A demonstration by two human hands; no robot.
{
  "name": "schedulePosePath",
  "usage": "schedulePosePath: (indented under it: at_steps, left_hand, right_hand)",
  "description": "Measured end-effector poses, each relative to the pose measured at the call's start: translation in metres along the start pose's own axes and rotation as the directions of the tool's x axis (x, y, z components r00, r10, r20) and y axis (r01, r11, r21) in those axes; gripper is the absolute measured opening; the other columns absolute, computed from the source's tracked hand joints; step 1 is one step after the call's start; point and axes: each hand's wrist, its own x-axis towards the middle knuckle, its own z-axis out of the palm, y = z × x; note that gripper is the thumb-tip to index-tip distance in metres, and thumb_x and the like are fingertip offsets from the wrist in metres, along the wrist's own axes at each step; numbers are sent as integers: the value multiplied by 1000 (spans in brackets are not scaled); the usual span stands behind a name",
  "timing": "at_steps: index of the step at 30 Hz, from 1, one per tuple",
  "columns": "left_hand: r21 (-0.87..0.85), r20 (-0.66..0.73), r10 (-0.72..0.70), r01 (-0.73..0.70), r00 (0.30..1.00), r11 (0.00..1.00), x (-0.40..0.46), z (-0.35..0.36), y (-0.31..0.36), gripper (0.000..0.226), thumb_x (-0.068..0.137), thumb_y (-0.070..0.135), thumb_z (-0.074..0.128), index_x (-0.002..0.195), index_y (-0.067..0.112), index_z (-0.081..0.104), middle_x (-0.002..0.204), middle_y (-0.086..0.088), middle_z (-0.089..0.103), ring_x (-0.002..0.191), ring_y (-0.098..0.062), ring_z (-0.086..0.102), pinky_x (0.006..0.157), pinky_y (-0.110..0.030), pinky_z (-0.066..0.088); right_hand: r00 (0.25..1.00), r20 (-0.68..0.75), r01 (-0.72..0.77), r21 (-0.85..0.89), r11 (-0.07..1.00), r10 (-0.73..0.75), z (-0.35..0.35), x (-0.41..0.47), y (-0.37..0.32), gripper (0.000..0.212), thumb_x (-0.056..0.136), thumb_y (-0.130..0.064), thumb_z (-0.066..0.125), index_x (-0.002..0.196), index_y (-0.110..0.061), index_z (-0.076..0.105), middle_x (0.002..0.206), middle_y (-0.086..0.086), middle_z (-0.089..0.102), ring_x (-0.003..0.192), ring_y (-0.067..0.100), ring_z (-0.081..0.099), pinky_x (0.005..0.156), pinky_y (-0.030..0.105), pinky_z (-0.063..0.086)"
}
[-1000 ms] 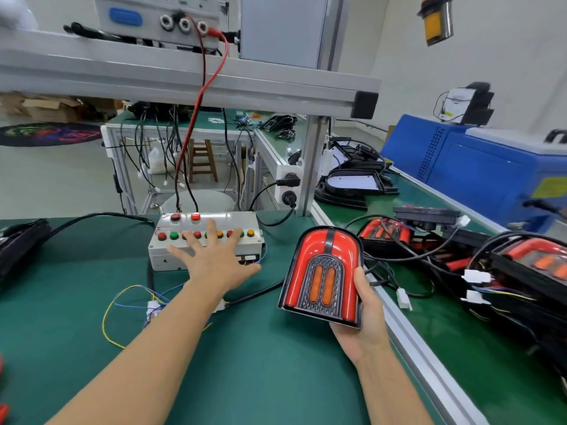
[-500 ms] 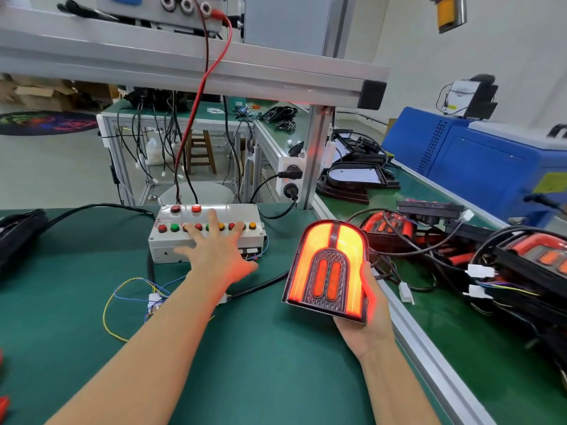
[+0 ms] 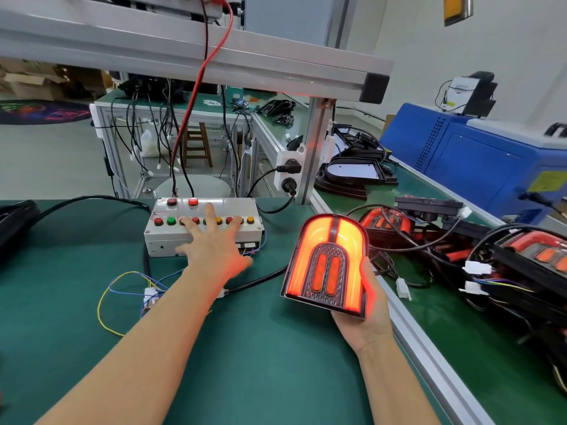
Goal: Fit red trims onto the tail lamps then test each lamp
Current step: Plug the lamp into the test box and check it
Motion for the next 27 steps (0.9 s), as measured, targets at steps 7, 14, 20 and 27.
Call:
schedulePosePath:
  at_steps: [7,14,20,27]
  left_hand:
    - [-10,9,-4,5,1000,1000,0,0,-1,85,76,53,68,144,45,17,157,-3,-17,140,-50,-5,98,-68,35]
    - [11,-25,17,-17,1000,1000,2,4,-3,86,77,52,69,144,44,17,156,-4,-13,139,-51,-2,94,-65,42]
    - [17,-19,17,-17,1000,1000,3,4,-3,85,78,52,68,143,44,15,155,-4,-15,139,-50,-3,93,-65,43]
    - [14,-14,9,-9,1000,1000,3,2,-2,84,79,48,68,144,45,15,156,-4,-14,139,-50,-4,95,-66,40]
  right_hand:
    - [1000,-12,2,6,1000,-2,1,0,0,39,85,-46,61,111,-20,74,121,11,68,103,25,69,78,41,57]
    - [999,-32,1,13,1000,-1,1,-2,-1,44,83,-46,61,115,-16,71,119,13,69,100,26,70,73,39,59]
    - [1000,-13,-1,-20,1000,1,2,-2,-1,39,86,-48,57,109,-21,75,120,11,69,102,24,69,76,38,58]
    - [1000,-18,-13,17,1000,14,5,-1,-1,42,86,-46,60,112,-16,73,120,13,68,101,27,70,72,39,58]
